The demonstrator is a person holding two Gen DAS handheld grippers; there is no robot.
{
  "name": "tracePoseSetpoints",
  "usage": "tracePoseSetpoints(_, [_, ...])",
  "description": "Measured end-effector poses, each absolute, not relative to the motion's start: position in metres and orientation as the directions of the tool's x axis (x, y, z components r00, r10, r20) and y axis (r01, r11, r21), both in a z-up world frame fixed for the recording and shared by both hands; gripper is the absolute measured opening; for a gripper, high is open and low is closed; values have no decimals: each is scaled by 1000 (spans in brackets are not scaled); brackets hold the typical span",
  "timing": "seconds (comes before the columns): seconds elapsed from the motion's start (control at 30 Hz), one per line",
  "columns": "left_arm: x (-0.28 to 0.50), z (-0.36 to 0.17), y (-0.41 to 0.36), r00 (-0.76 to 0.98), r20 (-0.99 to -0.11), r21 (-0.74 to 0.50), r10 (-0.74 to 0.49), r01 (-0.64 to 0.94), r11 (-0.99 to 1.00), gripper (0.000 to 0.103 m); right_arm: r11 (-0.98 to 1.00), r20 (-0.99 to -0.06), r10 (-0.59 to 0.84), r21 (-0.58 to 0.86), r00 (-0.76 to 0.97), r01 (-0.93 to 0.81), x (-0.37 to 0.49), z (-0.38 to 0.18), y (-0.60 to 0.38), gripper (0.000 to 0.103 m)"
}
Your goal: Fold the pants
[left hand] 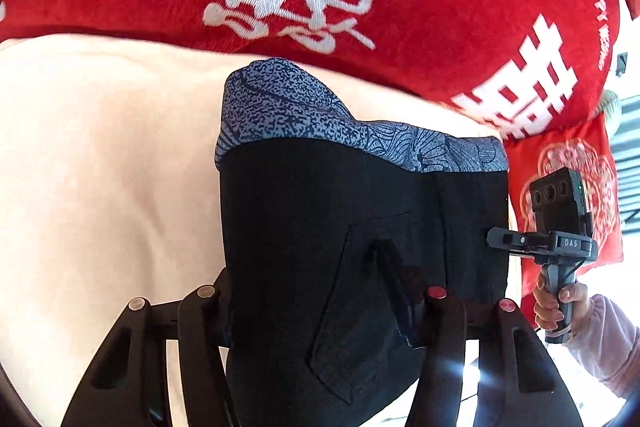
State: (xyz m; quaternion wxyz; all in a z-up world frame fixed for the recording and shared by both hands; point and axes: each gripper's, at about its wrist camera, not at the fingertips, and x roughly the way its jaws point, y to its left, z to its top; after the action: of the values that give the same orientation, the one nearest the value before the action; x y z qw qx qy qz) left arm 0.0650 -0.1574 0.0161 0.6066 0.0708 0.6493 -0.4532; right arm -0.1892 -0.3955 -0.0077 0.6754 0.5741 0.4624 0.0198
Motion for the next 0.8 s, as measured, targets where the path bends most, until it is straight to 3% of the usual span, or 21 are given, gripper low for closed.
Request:
tracePoseSetpoints(0.37, [26,-4,-66,-225,-904,-417,-363,649,637,61,311,-616,560,776,554,548,-225,-23,-306,46])
tracePoseSetpoints(0.57, [21,-18,-58,-145,-918,-363,-369,679,638,83,346,-666,507,739,548,578,-226,-38,-301,57])
tracePoseSetpoints(0.8, [16,-13,-64,-81,-938,-290,-336,714,637,87,395,-754,431,652,496,647,-227,-32,-295,76])
